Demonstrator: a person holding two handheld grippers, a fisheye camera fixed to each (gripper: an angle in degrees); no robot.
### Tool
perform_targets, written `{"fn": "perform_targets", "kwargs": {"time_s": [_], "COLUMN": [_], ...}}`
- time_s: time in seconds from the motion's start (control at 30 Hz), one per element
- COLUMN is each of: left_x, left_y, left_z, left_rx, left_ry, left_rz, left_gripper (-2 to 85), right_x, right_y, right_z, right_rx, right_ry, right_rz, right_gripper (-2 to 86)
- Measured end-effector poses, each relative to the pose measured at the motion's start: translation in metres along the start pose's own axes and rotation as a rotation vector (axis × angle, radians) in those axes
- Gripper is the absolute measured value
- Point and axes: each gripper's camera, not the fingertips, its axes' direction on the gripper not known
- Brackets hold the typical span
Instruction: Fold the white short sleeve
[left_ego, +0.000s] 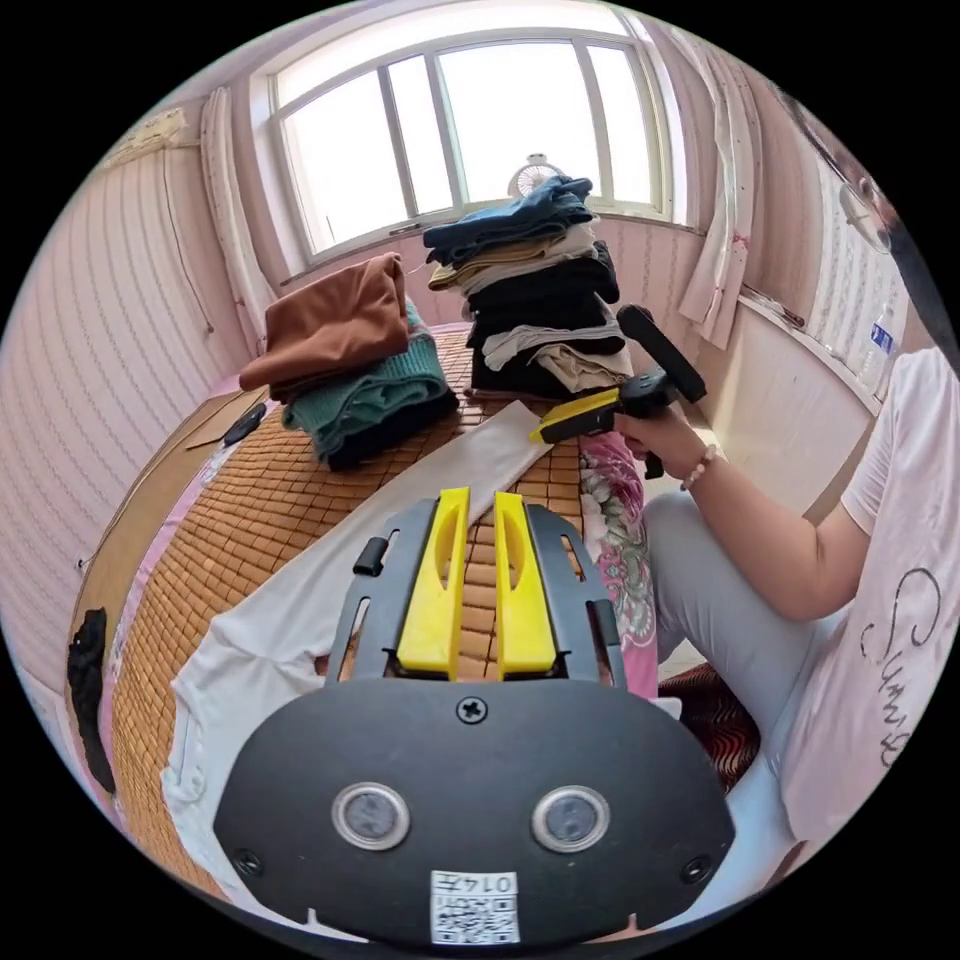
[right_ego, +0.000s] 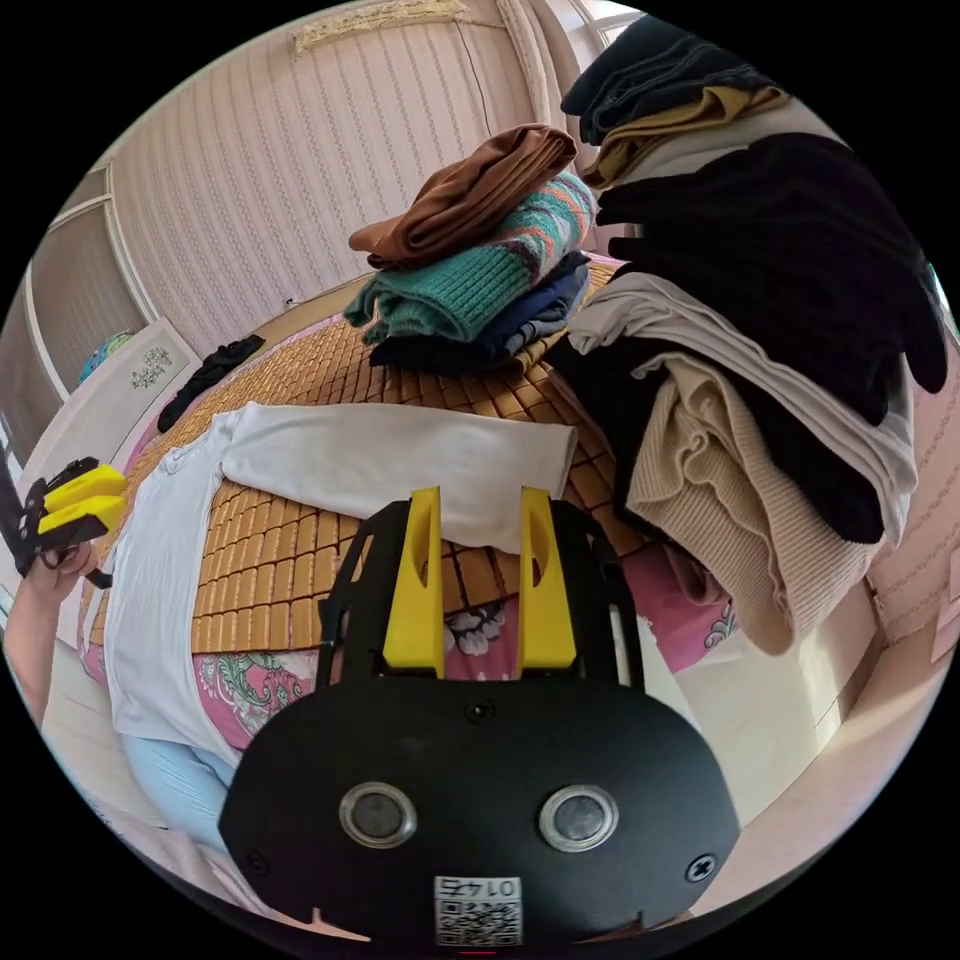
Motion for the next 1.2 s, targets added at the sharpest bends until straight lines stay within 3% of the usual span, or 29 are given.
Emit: {"fn": "perform_targets", "kwargs": {"time_s": [0.27,0.4,0.57,0.67,0.9,0.97,1.1,1.2], "left_x": [0.041,0.062,0.085,0.087,0.078,0.06,0.028,-0.009], "left_y": [-0.11,-0.133,-0.145,-0.146,-0.149,-0.146,-0.137,-0.117], "left_z": [0.203,0.255,0.315,0.319,0.296,0.261,0.175,0.082], "left_rx": [-0.087,-0.136,-0.22,-0.221,-0.233,-0.196,-0.155,-0.138], "left_ry": [0.073,0.114,0.039,0.111,0.073,0.068,0.026,-0.065], "left_rz": [0.047,0.042,0.062,0.075,0.026,-0.04,-0.038,-0.048], "left_gripper": [7.4,9.2,9.6,2.1,-0.6,-0.7,-0.8,-0.8], "right_x": [0.046,0.055,0.072,0.081,0.099,0.104,0.107,0.068], "right_y": [-0.002,-0.005,-0.004,-0.002,0.008,0.015,0.032,0.03], "right_z": [0.001,0.007,0.01,0.011,0.004,-0.008,-0.022,-0.017], "right_rx": [0.034,0.021,0.033,0.035,0.056,0.138,0.349,0.309], "right_ry": [-0.086,-0.104,-0.088,-0.078,-0.128,-0.226,-0.68,-0.793], "right_rz": [0.124,0.12,0.162,0.17,0.175,0.163,0.11,-0.003], "right_gripper": [13.0,11.9,8.2,6.0,1.1,0.7,0.4,0.3]}}
